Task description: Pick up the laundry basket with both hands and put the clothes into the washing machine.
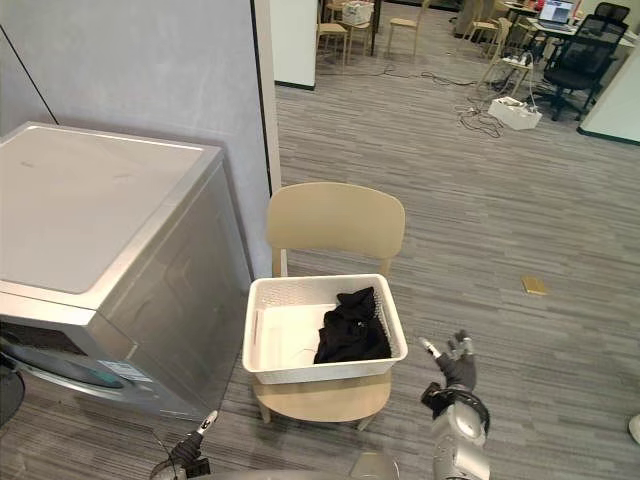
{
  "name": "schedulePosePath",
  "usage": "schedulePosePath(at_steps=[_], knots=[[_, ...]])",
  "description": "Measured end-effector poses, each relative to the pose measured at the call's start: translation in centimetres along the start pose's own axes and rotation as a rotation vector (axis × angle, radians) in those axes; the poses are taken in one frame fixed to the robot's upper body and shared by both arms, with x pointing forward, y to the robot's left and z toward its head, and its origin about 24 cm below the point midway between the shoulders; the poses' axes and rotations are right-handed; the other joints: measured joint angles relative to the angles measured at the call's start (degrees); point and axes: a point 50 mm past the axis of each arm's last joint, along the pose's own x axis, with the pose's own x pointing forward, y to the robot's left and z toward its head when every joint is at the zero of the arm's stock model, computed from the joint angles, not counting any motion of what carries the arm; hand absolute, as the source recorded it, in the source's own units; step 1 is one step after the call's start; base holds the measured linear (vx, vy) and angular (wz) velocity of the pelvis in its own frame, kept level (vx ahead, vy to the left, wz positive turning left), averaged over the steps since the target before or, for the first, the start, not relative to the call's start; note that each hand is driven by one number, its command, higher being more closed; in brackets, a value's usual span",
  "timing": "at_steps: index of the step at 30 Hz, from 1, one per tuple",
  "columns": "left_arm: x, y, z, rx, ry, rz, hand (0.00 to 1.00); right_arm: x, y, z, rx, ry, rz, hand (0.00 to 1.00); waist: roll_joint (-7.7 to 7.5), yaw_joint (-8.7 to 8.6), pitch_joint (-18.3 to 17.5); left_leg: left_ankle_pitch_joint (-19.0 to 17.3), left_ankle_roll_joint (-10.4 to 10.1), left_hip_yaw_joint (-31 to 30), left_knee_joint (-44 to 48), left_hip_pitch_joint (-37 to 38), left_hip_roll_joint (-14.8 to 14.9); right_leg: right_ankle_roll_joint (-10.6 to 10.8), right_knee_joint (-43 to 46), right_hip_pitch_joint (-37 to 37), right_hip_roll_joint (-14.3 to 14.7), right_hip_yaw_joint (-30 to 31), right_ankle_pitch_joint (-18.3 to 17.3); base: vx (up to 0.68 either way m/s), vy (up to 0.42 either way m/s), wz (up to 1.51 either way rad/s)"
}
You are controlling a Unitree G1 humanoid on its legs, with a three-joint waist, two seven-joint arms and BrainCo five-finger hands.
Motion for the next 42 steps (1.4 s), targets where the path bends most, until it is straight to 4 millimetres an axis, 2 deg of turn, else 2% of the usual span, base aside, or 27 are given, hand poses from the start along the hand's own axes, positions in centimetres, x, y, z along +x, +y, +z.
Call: schedulePosePath(at_steps=[1, 2, 3, 4, 6, 8, 11, 13, 14, 15, 16, 17, 19, 20, 23, 24, 27, 30, 37, 42], knots=[[-0.1, -0.2, -0.3, 0.024, 0.011, -0.008, 0.00, 0.6, -0.2, 1.4, -0.032, -0.051, 0.000, 0.00, 0.89, 0.20, -0.4, 0.7, -1.3, -1.5, -1.1, -0.4, 1.4, 1.3, -5.3, 1.7, 1.5, -1.9, -1.3, 0.01, -0.342, 0.08], [-0.1, -0.6, -0.6, 0.023, 0.020, -0.016, 0.00, 1.0, -0.2, 2.2, -0.053, -0.077, 0.007, 0.00, 2.01, 0.10, -0.5, 1.1, -1.8, -3.2, -1.7, -0.8, 2.1, 0.3, -6.7, 2.1, 2.9, -2.7, -0.1, 0.05, -0.359, -0.08], [-0.3, -1.1, -1.2, 0.017, 0.036, -0.032, 0.00, 1.5, -0.3, 4.0, -0.092, -0.138, 0.018, 0.00, 3.70, 0.58, -1.0, 1.4, -2.1, -6.4, -2.5, -1.6, 3.3, -0.6, -9.8, 2.2, 5.7, -3.0, 1.6, 0.06, -0.272, -0.23], [-0.4, -1.3, -1.6, 0.007, 0.051, -0.035, 0.00, 1.9, 0.1, 5.4, -0.144, -0.190, 0.045, 0.00, 4.85, 1.03, -1.6, 2.0, -2.6, -6.8, -2.6, -2.1, 4.8, -1.4, -11.7, 2.4, 7.5, -3.3, 2.6, 0.05, -0.207, -0.21], [-0.4, -1.5, -1.7, -0.004, 0.055, -0.044, 0.00, 2.2, 0.7, 7.1, -0.204, -0.252, 0.096, 0.00, 5.35, 1.30, -1.9, 2.5, -3.4, -8.1, -2.6, -2.7, 6.3, -2.0, -13.3, 3.3, 9.1, -4.7, 3.1, 0.03, -0.157, 0.15], [-0.3, -1.4, -1.6, 0.000, 0.046, -0.041, 0.00, 2.6, 1.8, 8.2, -0.270, -0.292, 0.160, 0.00, 5.12, 1.48, -1.8, 2.9, -4.0, -9.7, -2.8, -3.8, 7.0, -2.4, -15.1, 4.1, 9.7, -6.5, 3.6, -0.02, -0.096, 0.35], [-0.2, -0.6, -0.8, 0.038, 0.020, -0.028, 0.00, 3.5, 6.5, 9.8, -0.388, -0.348, 0.357, 0.00, 4.26, 1.73, -0.5, 4.0, -4.7, -11.0, -3.0, -6.7, 7.1, -2.7, -19.0, 4.0, 10.3, -8.0, 6.1, -0.08, -0.035, 0.20], [0.1, -1.1, 1.1, 0.081, -0.047, -0.051, 0.00, 4.4, 11.8, 11.8, -0.513, -0.412, 0.527, 0.00, 4.19, 2.27, 3.8, 5.4, -5.0, -12.8, -3.1, -8.9, 7.0, -3.1, -20.1, 3.4, 10.3, -9.2, 7.5, -0.14, -0.029, 0.30], [0.2, -1.4, 1.8, 0.089, -0.068, -0.059, 0.00, 4.5, 13.0, 12.5, -0.556, -0.433, 0.560, 0.00, 4.44, 2.91, 5.1, 5.8, -5.0, -13.0, -3.1, -9.6, 7.0, -3.2, -20.1, 2.9, 10.3, -9.4, 7.8, -0.17, -0.027, 0.23], [0.3, -2.2, 3.3, 0.109, -0.111, -0.080, 0.00, 4.9, 15.0, 14.2, -0.636, -0.479, 0.601, 0.00, 5.24, 4.24, 8.0, 6.5, -5.0, -13.6, -3.0, -10.8, 6.9, -3.4, -20.0, 2.1, 10.3, -9.8, 8.4, -0.15, -0.020, 0.15], [0.4, -2.6, 4.0, 0.119, -0.133, -0.090, 0.00, 5.1, 15.8, 15.0, -0.673, -0.500, 0.615, 0.00, 5.78, 4.87, 9.4, 7.0, -5.1, -14.1, -3.0, -11.4, 6.9, -3.6, -20.0, 1.7, 10.3, -10.3, 8.9, -0.22, -0.028, 0.30], [0.3, -3.5, 5.3, 0.123, -0.179, -0.113, 0.00, 5.5, 17.9, 16.6, -0.743, -0.529, 0.640, 0.00, 6.92, 5.62, 12.1, 8.1, -5.3, -15.6, -3.2, -13.3, 6.9, -3.8, -19.9, 0.5, 10.5, -11.2, 9.3, -0.17, -0.023, 0.29], [0.2, -4.1, 6.7, 0.110, -0.234, -0.132, 0.00, 5.8, 19.4, 18.0, -0.809, -0.550, 0.639, 0.00, 7.63, 6.66, 15.3, 9.1, -5.4, -16.3, -3.7, -14.3, 7.1, -4.1, -19.5, -0.4, 10.6, -11.9, 9.6, -0.15, -0.021, 0.20], [0.1, -4.3, 7.3, 0.101, -0.259, -0.136, 0.00, 6.0, 20.0, 18.5, -0.847, -0.556, 0.635, 0.00, 7.48, 7.33, 16.4, 9.3, -5.4, -16.4, -3.8, -15.1, 7.1, -4.1, -18.7, -1.7, 10.5, -11.8, 9.6, -0.11, -0.009, 0.03], [0.0, -4.8, 8.6, 0.091, -0.304, -0.144, 0.00, 6.9, 19.4, 20.0, -0.920, -0.550, 0.574, 0.00, 7.54, 7.93, 19.4, 9.7, -5.2, -16.8, -3.8, -16.2, 6.5, -4.0, -17.5, -3.1, 9.8, -12.0, 9.5, -0.08, 0.019, 0.05], [-0.1, -5.1, 9.2, 0.086, -0.322, -0.154, 0.00, 7.5, 18.6, 20.9, -0.947, -0.541, 0.526, 0.00, 7.92, 7.81, 20.4, 10.2, -5.0, -17.3, -3.8, -17.3, 6.0, -3.8, -16.6, -4.3, 9.2, -12.2, 9.4, -0.07, 0.035, 0.12], [-0.3, -5.5, 10.2, 0.076, -0.355, -0.158, 0.00, 9.0, 16.3, 22.2, -0.990, -0.481, 0.413, 0.00, 8.50, 7.81, 23.0, 10.9, -4.6, -17.7, -3.8, -18.7, 5.1, -3.7, -15.2, -6.1, 8.1, -12.5, 9.3, -0.07, 0.041, 0.09], [-0.3, -5.7, 10.7, 0.078, -0.367, -0.156, 0.00, 9.9, 14.6, 21.6, -1.003, -0.404, 0.355, 0.00, 8.65, 7.81, 23.7, 12.1, -4.6, -17.8, -5.4, -19.5, 4.9, -3.4, -13.8, -8.1, 7.4, -12.7, 8.9, -0.04, 0.024, 0.04], [-0.4, -6.3, 11.1, 0.055, -0.376, -0.165, 0.00, 10.3, 13.8, 21.6, -0.934, -0.378, 0.289, 0.00, 8.79, 7.92, 24.0, 14.2, -4.1, -17.7, -8.0, -21.9, 3.9, -2.9, -8.8, -13.4, 5.3, -13.0, 7.0, -0.04, 0.008, 0.06], [-0.7, -7.0, 12.0, 0.039, -0.403, -0.173, 0.00, 10.4, 13.8, 21.3, -0.962, -0.373, 0.277, 0.00, 8.77, 7.80, 24.0, 14.7, -3.9, -17.4, -7.9, -24.8, 3.2, -2.9, -6.8, -17.3, 4.2, -12.5, 6.6, -0.01, -0.012, -0.03]])
